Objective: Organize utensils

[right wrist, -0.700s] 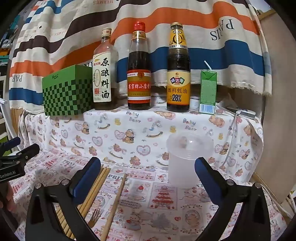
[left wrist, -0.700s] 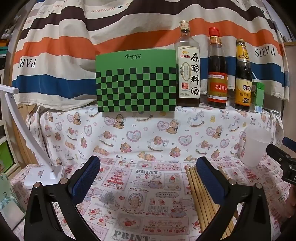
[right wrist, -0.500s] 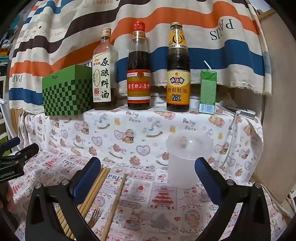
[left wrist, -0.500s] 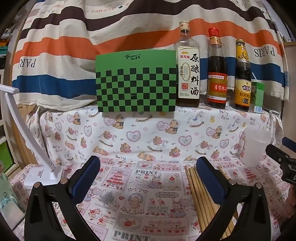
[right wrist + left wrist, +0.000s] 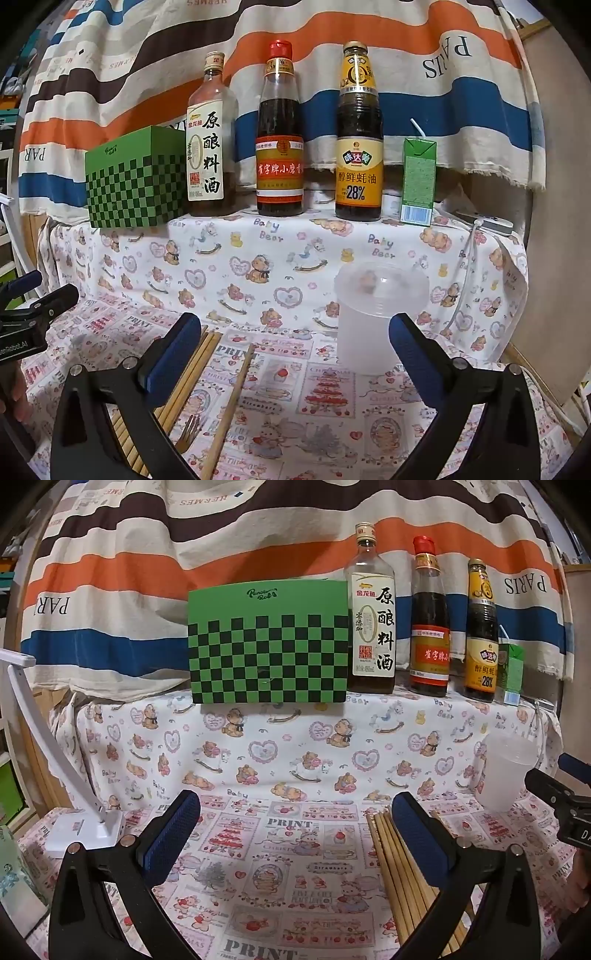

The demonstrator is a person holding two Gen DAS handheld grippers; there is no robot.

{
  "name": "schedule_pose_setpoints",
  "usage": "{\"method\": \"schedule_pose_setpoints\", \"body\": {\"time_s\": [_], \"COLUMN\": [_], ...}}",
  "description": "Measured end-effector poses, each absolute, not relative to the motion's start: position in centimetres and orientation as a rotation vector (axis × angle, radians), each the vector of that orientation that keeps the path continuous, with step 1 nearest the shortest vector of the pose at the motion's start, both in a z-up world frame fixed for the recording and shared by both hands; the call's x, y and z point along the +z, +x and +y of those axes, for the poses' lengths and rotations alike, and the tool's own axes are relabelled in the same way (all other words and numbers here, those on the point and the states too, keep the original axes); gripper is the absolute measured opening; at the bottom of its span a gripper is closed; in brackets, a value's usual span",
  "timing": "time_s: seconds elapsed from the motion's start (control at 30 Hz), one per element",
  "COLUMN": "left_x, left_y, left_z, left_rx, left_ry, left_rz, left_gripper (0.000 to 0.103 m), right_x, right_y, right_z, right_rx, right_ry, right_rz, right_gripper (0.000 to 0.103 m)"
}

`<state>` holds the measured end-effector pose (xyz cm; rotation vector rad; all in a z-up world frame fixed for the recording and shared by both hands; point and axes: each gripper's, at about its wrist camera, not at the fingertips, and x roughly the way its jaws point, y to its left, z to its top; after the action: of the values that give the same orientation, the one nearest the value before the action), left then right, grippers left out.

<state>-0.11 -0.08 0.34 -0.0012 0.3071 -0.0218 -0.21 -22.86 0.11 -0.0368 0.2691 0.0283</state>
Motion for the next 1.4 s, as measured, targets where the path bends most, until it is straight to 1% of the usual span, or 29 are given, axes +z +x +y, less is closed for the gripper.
{"method": "schedule_pose_setpoints", "body": {"time_s": [1.4], "left_x": [0.03], "left_y": [0.06], "left_z": [-0.29], "left_rx": [-0.002], "left_ry": [0.019], "left_rz": [0.315], "left_gripper": [0.103], "right_x": [0.27], "right_y": [-0.15], "right_z": [-23.00], "right_rx": [-0.010], "right_ry": [-0.040], "right_rz": [0.283], "right_gripper": [0.103]}}
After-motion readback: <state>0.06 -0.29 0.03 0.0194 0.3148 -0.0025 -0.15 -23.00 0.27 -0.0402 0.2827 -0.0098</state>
